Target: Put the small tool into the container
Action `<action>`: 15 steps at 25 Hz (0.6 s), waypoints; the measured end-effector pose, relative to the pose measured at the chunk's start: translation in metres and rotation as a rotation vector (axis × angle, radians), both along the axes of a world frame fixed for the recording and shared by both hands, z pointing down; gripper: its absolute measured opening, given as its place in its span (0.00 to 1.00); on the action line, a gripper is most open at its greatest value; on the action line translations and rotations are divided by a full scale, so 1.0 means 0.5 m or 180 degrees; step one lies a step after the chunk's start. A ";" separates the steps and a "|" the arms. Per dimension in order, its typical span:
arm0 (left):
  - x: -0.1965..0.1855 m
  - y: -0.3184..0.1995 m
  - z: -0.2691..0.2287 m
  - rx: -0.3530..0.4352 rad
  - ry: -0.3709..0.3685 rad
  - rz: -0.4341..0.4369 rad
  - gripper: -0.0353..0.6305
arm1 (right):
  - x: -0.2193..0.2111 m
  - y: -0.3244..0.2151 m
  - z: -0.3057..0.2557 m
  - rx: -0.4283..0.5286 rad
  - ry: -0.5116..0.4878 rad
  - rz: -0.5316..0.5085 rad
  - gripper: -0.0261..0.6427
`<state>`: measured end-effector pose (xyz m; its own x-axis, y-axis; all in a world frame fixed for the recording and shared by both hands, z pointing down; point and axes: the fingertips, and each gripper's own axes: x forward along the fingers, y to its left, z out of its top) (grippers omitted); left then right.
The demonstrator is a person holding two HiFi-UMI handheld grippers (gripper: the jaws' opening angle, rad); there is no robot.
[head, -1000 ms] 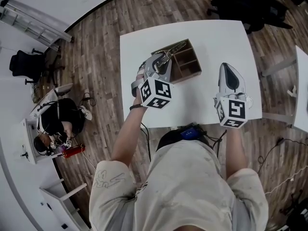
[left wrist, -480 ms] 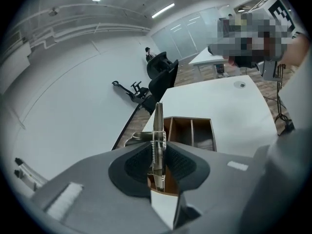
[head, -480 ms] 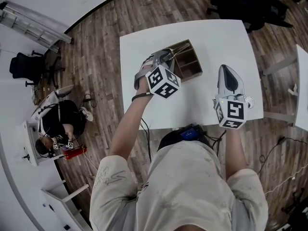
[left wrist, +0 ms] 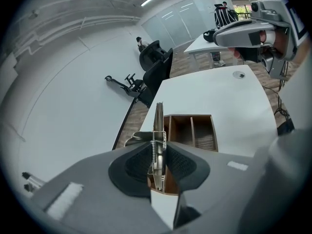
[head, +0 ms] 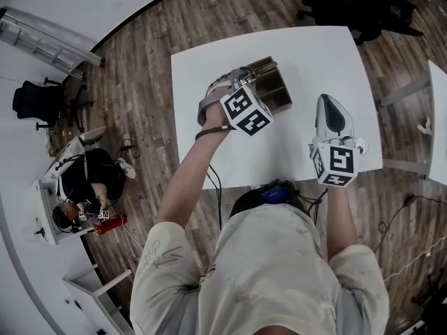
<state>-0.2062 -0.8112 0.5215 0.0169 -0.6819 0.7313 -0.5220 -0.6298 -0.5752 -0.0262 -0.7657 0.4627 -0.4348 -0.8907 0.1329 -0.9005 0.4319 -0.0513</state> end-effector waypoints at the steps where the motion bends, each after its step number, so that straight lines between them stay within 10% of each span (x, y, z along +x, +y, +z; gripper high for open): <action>1: 0.002 -0.004 -0.005 0.0019 -0.0040 0.0018 0.21 | 0.002 -0.001 -0.001 -0.0001 -0.0005 0.0005 0.05; 15: -0.004 -0.054 0.075 -0.0433 -0.0505 -0.0003 0.21 | -0.010 -0.008 0.002 -0.0034 0.0024 -0.0044 0.05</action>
<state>-0.2083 -0.8380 0.5589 -0.1064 -0.5766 0.8100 -0.4323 -0.7068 -0.5599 -0.0312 -0.7696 0.4640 -0.4459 -0.8832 0.1457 -0.8948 0.4437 -0.0492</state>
